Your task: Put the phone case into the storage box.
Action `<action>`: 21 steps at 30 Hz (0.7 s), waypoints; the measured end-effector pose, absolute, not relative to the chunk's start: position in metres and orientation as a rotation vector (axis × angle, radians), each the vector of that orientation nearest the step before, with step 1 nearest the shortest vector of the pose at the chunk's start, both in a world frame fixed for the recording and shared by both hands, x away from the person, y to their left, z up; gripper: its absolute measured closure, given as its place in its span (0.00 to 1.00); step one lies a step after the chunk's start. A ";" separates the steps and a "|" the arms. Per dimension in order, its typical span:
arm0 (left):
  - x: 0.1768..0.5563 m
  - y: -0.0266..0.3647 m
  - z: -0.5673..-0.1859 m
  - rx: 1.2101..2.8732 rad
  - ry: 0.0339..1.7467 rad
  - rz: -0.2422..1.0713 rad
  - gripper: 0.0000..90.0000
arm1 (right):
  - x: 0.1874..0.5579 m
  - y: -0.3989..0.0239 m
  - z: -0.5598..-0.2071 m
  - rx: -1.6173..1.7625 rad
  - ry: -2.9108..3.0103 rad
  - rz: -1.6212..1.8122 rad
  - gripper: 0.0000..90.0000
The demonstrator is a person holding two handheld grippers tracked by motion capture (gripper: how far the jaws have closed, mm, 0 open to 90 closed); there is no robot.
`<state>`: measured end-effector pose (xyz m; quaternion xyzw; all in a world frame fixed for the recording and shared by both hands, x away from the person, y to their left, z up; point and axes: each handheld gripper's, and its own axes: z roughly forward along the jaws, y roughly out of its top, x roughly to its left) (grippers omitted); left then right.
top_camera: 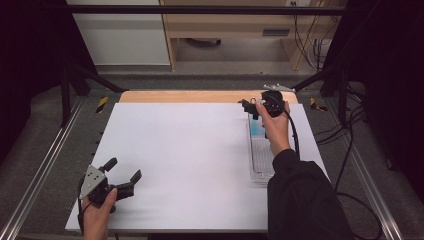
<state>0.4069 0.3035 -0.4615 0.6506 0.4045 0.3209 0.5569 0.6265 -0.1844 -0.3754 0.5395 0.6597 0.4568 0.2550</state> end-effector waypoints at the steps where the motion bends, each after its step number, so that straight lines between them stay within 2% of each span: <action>1: 0.407 0.304 -0.462 1.535 0.956 0.758 0.01 | 0.626 -0.184 -0.375 1.463 1.792 1.241 0.06; 21: 0.409 0.304 -0.462 1.539 0.953 0.756 0.01 | 0.609 -0.179 -0.363 1.400 1.778 1.287 0.06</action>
